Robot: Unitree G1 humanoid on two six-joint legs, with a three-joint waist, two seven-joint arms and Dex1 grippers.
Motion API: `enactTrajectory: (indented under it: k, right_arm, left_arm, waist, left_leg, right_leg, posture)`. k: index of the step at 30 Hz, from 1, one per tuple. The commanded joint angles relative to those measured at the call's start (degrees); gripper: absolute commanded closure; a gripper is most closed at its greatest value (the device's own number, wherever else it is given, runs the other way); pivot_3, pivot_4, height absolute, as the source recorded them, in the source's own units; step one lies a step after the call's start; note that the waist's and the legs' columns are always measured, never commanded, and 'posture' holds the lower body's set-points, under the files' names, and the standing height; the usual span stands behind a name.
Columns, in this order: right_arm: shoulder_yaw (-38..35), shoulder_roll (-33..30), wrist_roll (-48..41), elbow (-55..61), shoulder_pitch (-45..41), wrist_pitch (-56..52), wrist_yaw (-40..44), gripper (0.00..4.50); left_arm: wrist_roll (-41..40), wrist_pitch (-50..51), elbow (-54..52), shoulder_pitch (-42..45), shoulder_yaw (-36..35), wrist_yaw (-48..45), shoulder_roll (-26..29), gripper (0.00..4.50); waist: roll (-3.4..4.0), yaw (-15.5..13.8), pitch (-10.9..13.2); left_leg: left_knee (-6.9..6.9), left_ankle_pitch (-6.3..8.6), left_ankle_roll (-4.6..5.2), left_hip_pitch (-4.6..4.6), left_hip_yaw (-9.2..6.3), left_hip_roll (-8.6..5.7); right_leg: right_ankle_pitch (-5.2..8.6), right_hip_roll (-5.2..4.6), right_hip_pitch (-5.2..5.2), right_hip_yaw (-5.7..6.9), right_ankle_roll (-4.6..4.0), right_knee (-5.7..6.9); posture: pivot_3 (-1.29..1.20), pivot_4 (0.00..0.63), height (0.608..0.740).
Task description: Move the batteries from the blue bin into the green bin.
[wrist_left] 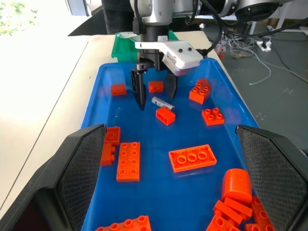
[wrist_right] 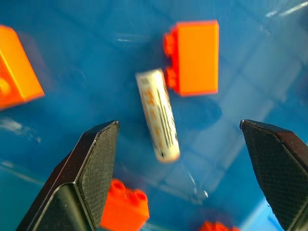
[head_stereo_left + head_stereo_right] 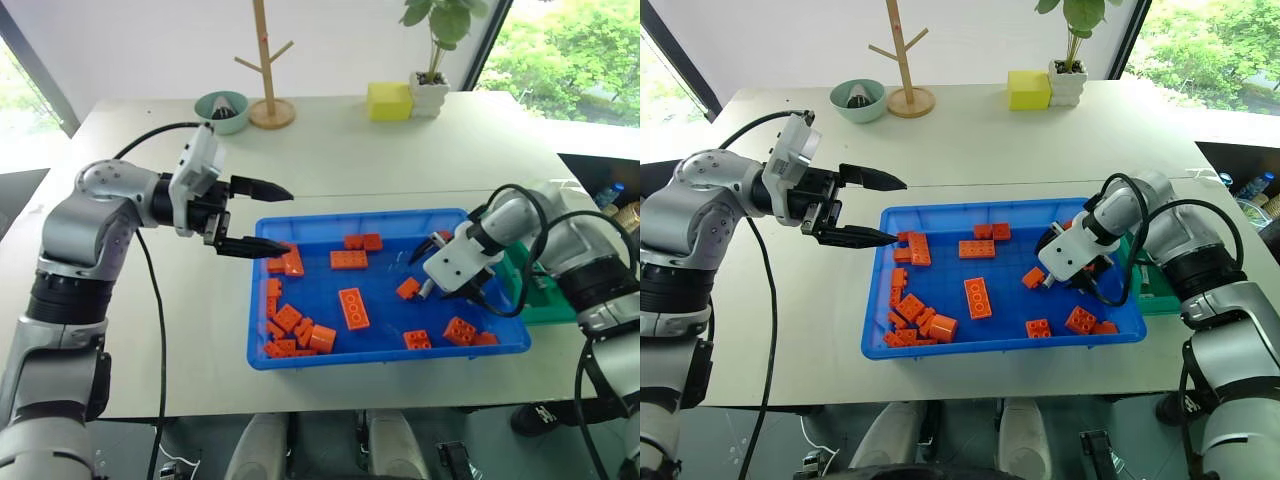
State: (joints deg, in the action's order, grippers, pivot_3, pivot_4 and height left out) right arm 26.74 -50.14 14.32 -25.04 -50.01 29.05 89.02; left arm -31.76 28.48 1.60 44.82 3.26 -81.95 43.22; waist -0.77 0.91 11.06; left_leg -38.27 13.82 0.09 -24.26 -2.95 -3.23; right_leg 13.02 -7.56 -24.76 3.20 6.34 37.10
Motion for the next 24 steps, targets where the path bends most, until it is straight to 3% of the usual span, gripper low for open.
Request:
enactTrajectory:
  k: [1,4,7,9,17,24]
  right_arm:
    - [-0.9,-1.0,-0.9,2.0,0.7,-0.5,0.7,0.89]
    - [-1.2,-1.5,-0.5,1.8,1.4,-0.2,0.2,2.15]
    - [-1.5,-1.6,-0.7,2.3,1.6,-0.9,0.2,3.76]
    - [-1.8,-1.8,-0.8,2.6,1.8,-1.1,-0.1,4.45]
    - [-6.1,-3.5,-2.7,5.7,1.5,-7.0,-2.8,4.45]
    - [-25.0,-11.6,-19.4,27.3,10.0,-41.0,-3.5,4.45]
  left_arm:
    - [-0.4,-0.2,-1.1,1.4,-1.8,0.3,0.6,0.00]
    - [-0.4,-0.3,-0.8,1.7,-1.7,0.3,0.4,0.00]
    - [-0.3,-0.4,-0.5,2.0,-1.6,0.2,0.2,0.00]
    - [-0.2,-0.5,-0.3,2.3,-1.5,0.3,0.1,0.00]
    - [0.0,-0.7,0.4,3.0,-1.2,0.1,-0.6,0.00]
    - [-0.3,-0.7,-0.3,1.8,-1.3,-0.3,-0.5,0.00]
  waist:
    - [0.00,0.0,0.0]
    - [0.00,-0.1,0.0]
    - [0.00,0.0,0.0]
    - [0.00,0.0,0.0]
    - [0.00,-0.1,0.0]
    - [0.00,-0.6,0.0]
  left_leg:
    - [0.00,0.00,0.00,0.00,0.00,0.00]
    - [0.00,0.00,0.00,0.00,0.00,0.00]
    - [0.00,0.00,0.00,0.00,0.00,0.00]
    - [0.00,0.00,0.00,0.01,0.00,0.00]
    - [0.00,0.00,0.00,0.00,0.00,0.00]
    - [0.00,0.00,0.00,-0.10,-0.08,0.00]
  right_leg:
    - [0.00,0.00,0.00,0.00,0.00,0.00]
    - [0.00,0.00,0.00,0.00,0.00,0.00]
    - [0.00,0.00,0.00,0.00,0.00,0.00]
    - [0.00,0.00,0.00,0.00,0.00,0.00]
    - [0.00,0.00,0.00,0.00,0.00,0.00]
    - [0.00,-0.02,-0.04,0.02,0.00,-0.01]
  posture:
    - [0.00,0.150,0.702]
    - [0.00,0.150,0.702]
    - [0.00,0.150,0.702]
    - [0.00,0.150,0.702]
    - [0.00,0.150,0.702]
    - [0.00,0.150,0.702]
